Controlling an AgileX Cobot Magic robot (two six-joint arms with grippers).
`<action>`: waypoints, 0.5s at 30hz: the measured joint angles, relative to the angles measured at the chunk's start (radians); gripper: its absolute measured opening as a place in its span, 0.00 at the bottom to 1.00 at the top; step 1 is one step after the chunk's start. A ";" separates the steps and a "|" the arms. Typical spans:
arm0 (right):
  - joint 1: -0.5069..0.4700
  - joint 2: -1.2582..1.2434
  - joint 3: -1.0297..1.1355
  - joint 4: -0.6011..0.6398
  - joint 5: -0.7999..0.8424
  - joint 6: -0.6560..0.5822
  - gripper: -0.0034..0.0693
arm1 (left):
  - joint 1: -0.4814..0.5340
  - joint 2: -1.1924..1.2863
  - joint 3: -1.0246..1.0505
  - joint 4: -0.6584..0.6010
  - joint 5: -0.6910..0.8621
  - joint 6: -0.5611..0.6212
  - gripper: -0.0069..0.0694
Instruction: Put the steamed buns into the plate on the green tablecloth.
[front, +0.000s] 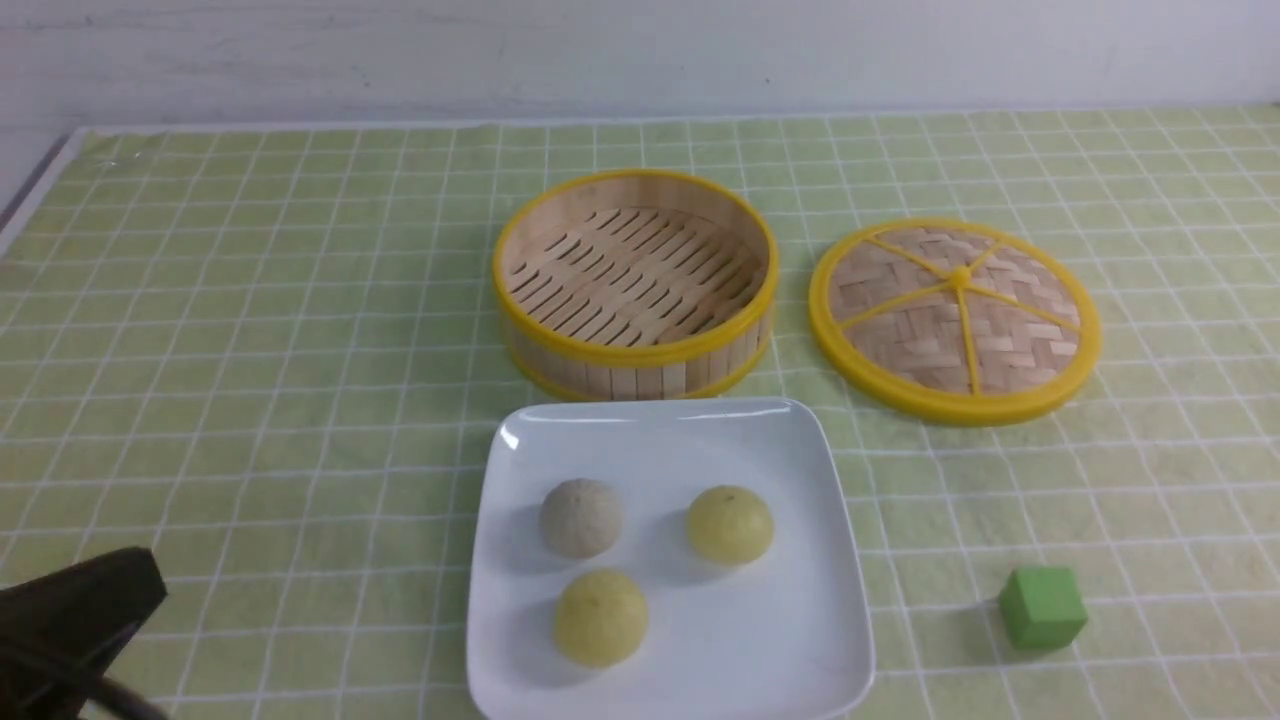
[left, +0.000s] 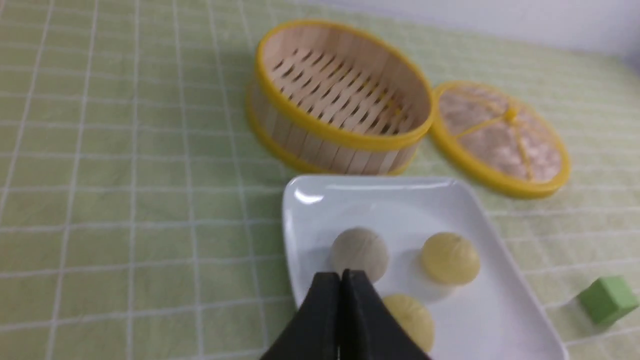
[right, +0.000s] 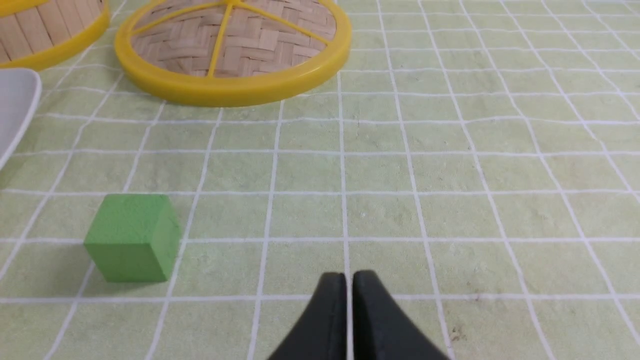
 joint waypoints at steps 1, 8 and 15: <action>0.000 0.000 0.000 0.000 0.000 0.000 0.11 | 0.000 -0.017 0.019 0.001 -0.029 -0.001 0.12; 0.000 0.000 0.001 -0.004 -0.003 0.000 0.13 | 0.000 -0.037 0.105 0.025 -0.056 -0.003 0.13; 0.000 0.000 0.001 -0.007 -0.003 0.000 0.14 | 0.000 -0.037 0.119 0.060 0.018 -0.028 0.14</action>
